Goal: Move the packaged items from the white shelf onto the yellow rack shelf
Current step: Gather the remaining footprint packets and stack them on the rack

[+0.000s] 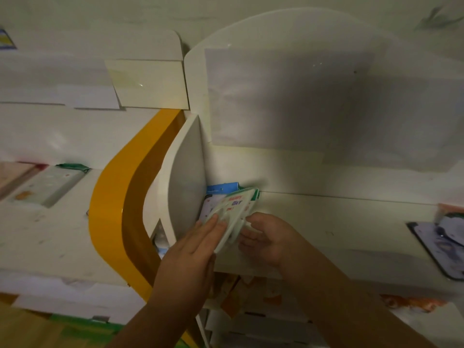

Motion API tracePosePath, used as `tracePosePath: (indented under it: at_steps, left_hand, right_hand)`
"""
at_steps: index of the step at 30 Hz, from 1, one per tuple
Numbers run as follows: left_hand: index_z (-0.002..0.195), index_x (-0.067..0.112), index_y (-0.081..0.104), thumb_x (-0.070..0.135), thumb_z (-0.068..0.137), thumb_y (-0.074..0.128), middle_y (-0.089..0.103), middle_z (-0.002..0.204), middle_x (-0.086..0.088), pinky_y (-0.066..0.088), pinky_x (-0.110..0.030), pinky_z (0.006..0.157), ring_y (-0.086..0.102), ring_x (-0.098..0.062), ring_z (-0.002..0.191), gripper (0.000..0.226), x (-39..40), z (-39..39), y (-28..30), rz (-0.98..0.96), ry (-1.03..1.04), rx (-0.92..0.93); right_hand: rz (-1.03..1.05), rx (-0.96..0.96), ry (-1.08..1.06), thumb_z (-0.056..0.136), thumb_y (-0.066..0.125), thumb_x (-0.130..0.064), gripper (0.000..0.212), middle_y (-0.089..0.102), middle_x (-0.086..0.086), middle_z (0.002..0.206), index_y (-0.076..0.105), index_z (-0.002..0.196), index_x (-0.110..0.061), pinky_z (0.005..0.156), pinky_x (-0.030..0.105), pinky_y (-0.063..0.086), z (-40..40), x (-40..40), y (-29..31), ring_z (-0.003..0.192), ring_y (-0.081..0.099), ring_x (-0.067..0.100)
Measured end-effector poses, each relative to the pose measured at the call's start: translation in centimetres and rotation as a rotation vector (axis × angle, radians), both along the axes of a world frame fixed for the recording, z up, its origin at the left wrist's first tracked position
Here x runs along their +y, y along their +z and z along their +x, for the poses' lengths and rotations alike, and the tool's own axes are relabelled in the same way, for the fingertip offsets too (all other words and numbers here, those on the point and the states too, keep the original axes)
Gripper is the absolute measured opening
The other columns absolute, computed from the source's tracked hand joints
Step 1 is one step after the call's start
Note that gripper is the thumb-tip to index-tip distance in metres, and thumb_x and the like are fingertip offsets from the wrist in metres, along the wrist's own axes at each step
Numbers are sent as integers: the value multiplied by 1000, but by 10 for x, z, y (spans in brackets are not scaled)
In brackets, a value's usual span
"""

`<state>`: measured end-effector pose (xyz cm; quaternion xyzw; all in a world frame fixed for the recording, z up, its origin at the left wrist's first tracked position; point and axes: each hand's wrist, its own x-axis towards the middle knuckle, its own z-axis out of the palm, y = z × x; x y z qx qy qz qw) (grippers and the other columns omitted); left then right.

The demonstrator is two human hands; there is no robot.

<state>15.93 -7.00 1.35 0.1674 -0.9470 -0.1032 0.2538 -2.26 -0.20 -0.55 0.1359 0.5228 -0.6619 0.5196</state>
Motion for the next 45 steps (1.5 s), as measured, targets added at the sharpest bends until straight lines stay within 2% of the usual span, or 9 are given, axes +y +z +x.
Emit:
tracePosePath:
  at_steps: [2,7,11,17,22,27,35,39,45]
  left_hand:
    - [133,14,56,37,101,22,63,130,-6,47,-35,88,65,-22,111,52,-2,0,2,-9,9,11]
    - [124,13,64,35,84,39,70,117,-6,54,-36,79,70,-25,98,52,-4,4,3,-54,25,-43]
    - [124,13,65,30,83,41,70,117,-5,47,-33,86,70,-25,100,50,-7,6,3,-55,19,-52]
    - [123,14,66,30,83,41,68,121,-7,48,-38,87,68,-28,104,50,-5,0,8,-116,-30,-18]
    - [120,13,68,29,83,43,69,118,-6,44,-35,91,63,-22,105,48,2,-14,7,-125,-55,27]
    - [124,16,65,34,80,43,67,123,-5,44,-35,91,65,-24,105,52,10,-26,-1,-48,-40,-30]
    - [121,17,68,38,78,51,66,123,-5,40,-37,99,59,-27,112,50,27,-31,-3,-202,-115,-33]
    - [128,20,63,37,82,52,62,132,-3,39,-45,100,55,-31,119,50,41,-27,3,-243,-115,-13]
    - [130,25,54,39,90,53,61,133,-3,39,-47,97,54,-30,119,43,61,-15,18,-329,-61,76]
  right_hand:
    - [-28,-25,-59,87,61,-7,21,65,19,111,62,107,-6,77,34,53,1,-5,-9,101,63,30]
    - [-24,120,26,92,59,-10,15,67,9,87,67,104,-6,49,19,44,1,-16,-14,69,59,13]
    - [99,392,93,91,60,-6,15,60,11,70,69,101,1,46,22,43,3,-23,-17,54,52,14]
    - [231,771,120,96,50,-23,17,70,7,97,64,105,-17,47,24,51,1,-3,-10,84,69,25]
    - [335,978,30,96,47,-26,18,61,8,97,54,106,-13,41,26,50,-17,31,-2,78,63,22]
    - [307,937,-45,97,44,-20,18,59,4,103,50,113,-15,45,25,53,-32,67,9,82,63,18]
    - [174,826,-122,99,51,-21,18,65,3,106,54,116,-16,56,32,58,-27,138,16,81,68,20]
    - [149,752,-144,99,50,-23,14,68,8,95,59,108,-18,52,33,52,-17,164,15,58,63,23]
    - [87,710,-109,98,53,-19,11,67,17,90,62,99,-14,42,27,43,3,171,21,59,57,23]
